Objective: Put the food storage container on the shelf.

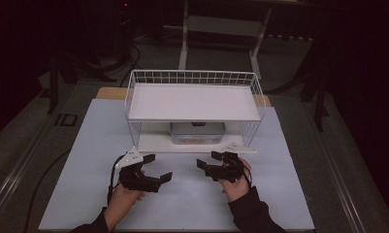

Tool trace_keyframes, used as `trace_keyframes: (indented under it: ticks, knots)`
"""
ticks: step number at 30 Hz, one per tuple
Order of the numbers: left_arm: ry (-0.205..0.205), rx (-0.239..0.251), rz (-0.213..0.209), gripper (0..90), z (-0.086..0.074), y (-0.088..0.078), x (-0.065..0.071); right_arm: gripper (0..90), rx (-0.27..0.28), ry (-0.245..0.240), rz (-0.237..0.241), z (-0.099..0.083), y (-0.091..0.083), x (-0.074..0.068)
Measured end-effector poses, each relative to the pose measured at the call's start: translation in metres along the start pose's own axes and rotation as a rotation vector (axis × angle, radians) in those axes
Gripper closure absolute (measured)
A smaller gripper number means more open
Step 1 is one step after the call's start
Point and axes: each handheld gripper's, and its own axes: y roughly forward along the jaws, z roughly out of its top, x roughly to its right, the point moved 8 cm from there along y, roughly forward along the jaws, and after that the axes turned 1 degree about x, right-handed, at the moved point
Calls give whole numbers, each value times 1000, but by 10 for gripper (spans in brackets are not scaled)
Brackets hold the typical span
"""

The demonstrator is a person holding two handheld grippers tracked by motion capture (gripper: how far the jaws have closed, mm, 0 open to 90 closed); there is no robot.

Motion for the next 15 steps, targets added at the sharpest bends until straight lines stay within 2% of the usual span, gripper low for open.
trace_keyframes:
  ticks: [7,9,13,15]
  knots:
    - [10,-1,-17,7,-1,-5,5,207,16,-13,5,-12,-19,4]
    - [15,-8,-18,7,-3,-6,5,207,5,-26,-2,-19,-22,5]
    - [29,-17,-24,7,-5,-8,6,207,-10,-5,11,-29,-29,8]
    - [32,-17,-27,7,-6,-10,6,207,-16,-17,6,-36,-36,7]
